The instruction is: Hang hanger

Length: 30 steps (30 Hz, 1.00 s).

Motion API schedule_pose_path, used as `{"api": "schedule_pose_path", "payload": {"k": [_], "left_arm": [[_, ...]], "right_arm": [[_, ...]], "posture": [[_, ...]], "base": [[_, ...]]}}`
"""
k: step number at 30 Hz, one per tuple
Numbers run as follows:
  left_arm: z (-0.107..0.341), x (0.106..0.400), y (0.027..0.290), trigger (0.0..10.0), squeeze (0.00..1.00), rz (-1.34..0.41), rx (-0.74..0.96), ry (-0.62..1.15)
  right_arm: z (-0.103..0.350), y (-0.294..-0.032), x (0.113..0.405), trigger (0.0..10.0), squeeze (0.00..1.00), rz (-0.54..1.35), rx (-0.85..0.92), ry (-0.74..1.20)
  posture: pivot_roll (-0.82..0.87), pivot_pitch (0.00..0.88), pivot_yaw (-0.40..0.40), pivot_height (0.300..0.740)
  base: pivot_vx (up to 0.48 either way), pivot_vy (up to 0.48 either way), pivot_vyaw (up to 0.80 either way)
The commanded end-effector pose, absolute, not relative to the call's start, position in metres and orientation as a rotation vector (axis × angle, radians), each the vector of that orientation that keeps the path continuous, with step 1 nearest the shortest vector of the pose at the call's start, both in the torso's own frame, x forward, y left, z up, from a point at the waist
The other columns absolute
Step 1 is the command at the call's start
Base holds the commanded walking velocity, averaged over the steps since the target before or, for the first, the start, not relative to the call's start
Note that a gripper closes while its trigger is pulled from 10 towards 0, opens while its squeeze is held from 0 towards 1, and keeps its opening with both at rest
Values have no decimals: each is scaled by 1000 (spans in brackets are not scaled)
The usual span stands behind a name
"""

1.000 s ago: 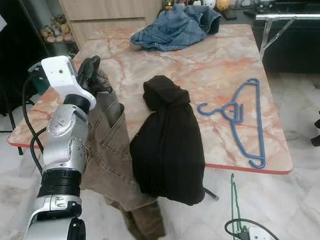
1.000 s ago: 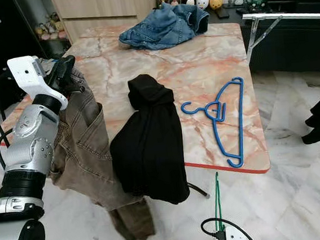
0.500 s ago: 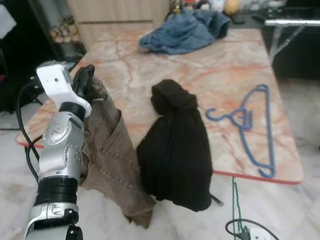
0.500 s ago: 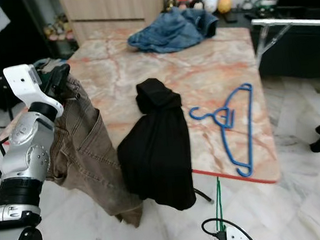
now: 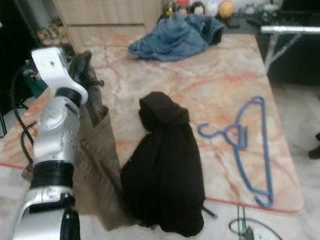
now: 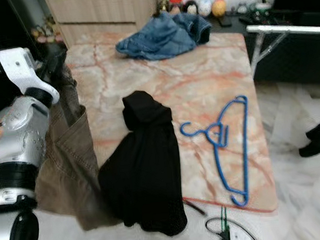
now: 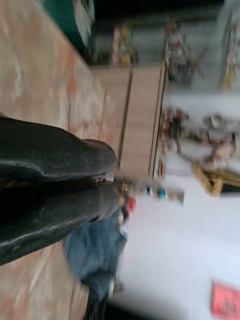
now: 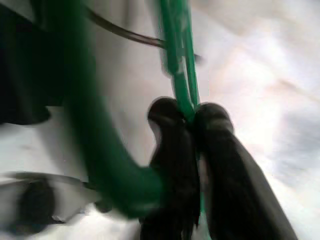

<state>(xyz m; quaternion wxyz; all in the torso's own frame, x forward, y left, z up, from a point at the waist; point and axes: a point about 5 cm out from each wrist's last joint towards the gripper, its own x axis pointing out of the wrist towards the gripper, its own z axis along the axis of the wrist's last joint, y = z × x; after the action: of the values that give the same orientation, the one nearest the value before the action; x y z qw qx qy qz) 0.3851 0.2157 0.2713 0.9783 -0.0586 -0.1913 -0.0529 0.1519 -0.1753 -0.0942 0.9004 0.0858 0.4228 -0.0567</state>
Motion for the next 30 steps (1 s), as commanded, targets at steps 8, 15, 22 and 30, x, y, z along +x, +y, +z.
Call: {"api": "schedule_pose_path", "payload": {"k": [8, 15, 22, 30], "left_arm": [[345, 401, 205, 10000, 0, -155, -69, -552], [350, 408, 195, 10000, 0, -171, -84, -535], [315, 415, 191, 10000, 0, -202, -114, -415], [219, 406, 197, 10000, 0, -242, -78, -111]], "right_arm": [[-97, -181, 145, 10000, 0, -149, 186, 899], [-97, -183, 144, 10000, 0, -165, 190, 899], [-97, -184, 142, 10000, 0, -169, 191, 897], [-98, -185, 140, 10000, 0, -164, 186, 899]], "posture": [[58, 22, 47, 740], [52, 21, 52, 740], [51, 25, 48, 740], [53, 33, 48, 740]], "base": [[347, 0, 0], [349, 0, 0], [345, 0, 0], [71, 0, 0]]}}
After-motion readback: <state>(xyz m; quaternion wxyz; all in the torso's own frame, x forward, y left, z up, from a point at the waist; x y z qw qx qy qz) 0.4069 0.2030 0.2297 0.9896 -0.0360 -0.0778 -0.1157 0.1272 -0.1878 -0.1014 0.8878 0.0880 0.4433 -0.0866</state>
